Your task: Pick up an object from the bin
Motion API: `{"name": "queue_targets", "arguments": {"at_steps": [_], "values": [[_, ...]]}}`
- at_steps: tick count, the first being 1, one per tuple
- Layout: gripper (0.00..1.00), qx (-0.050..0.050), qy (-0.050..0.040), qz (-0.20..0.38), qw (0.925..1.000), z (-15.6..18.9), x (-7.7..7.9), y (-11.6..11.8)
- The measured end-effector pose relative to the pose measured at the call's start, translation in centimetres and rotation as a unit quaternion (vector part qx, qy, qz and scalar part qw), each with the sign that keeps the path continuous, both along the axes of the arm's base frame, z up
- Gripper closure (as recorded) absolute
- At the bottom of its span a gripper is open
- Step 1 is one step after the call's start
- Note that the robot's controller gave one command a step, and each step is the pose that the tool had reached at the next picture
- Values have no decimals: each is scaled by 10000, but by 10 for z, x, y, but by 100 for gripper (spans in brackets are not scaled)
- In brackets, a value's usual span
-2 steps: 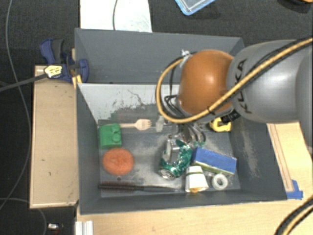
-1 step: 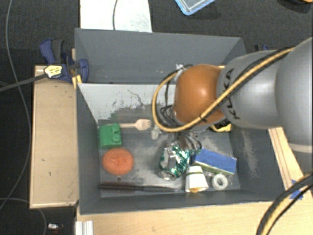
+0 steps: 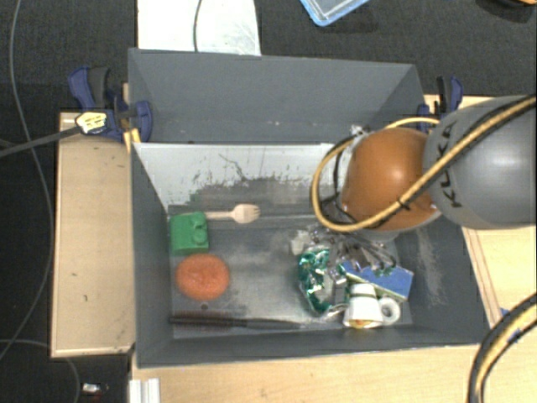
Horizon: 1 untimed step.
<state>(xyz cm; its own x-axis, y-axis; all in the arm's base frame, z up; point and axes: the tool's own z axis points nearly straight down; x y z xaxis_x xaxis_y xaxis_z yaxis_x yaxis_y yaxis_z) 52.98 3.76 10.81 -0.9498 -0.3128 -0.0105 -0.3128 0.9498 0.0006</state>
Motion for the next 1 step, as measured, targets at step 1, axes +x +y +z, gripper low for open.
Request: {"name": "queue_targets", "arguments": {"at_steps": [1], "values": [[0, -5, 7, -307, 9995, -6, -3, -39]]}}
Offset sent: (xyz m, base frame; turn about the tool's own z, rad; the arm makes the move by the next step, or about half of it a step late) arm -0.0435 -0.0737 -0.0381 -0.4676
